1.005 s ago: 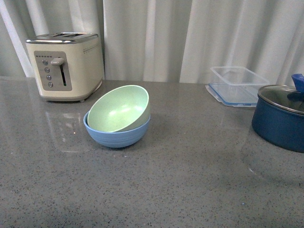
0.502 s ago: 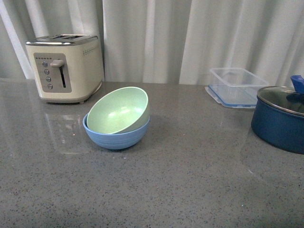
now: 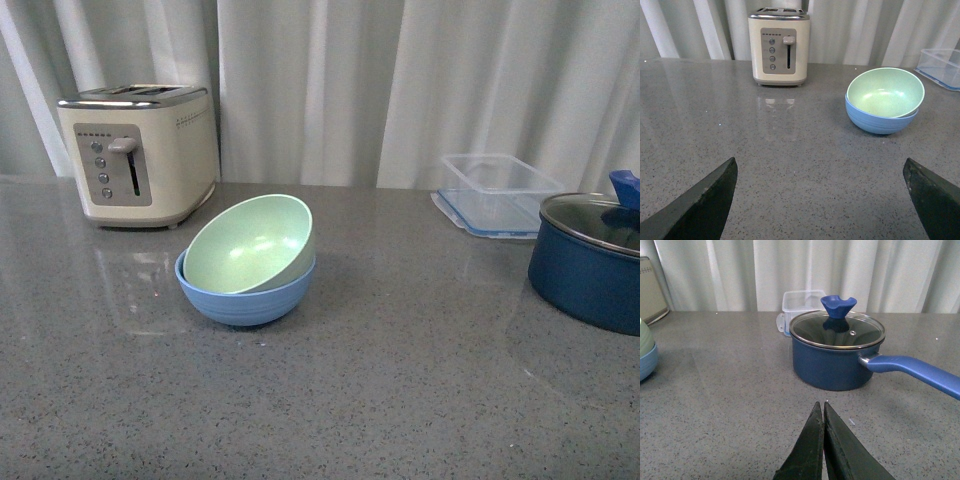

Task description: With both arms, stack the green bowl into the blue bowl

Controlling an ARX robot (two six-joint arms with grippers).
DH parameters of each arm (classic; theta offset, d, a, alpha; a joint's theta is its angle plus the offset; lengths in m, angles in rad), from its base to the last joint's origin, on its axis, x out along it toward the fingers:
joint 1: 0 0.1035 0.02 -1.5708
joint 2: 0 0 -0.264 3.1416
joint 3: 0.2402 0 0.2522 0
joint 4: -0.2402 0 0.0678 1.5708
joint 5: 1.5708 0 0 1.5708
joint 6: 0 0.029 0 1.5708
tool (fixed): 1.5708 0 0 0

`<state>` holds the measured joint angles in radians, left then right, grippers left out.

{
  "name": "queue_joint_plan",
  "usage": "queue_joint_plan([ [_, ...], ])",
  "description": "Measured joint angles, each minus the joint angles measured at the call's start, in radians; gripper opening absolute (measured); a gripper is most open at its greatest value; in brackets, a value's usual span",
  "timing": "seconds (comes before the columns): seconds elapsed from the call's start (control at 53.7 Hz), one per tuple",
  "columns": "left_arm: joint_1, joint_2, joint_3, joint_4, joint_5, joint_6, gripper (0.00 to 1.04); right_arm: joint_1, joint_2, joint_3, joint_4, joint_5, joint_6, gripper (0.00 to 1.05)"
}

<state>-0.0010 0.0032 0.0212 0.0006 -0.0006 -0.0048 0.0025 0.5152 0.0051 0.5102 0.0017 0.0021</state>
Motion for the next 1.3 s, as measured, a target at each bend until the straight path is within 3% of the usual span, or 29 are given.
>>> queue_joint_plan([
  [0.819, 0.000, 0.000, 0.000, 0.000, 0.000, 0.000, 0.98, 0.000, -0.343, 0.000, -0.335, 0.000, 0.000, 0.01],
  [0.931, 0.000, 0.000, 0.000, 0.000, 0.000, 0.000, 0.98, 0.000, -0.476, 0.000, -0.500, -0.002, 0.000, 0.01],
  [1.135, 0.000, 0.001, 0.000, 0.000, 0.000, 0.000, 0.98, 0.000, -0.511, 0.000, -0.509, -0.002, -0.001, 0.01],
  [1.303, 0.000, 0.000, 0.000, 0.000, 0.000, 0.000, 0.98, 0.000, -0.511, 0.000, -0.509, -0.003, -0.002, 0.27],
])
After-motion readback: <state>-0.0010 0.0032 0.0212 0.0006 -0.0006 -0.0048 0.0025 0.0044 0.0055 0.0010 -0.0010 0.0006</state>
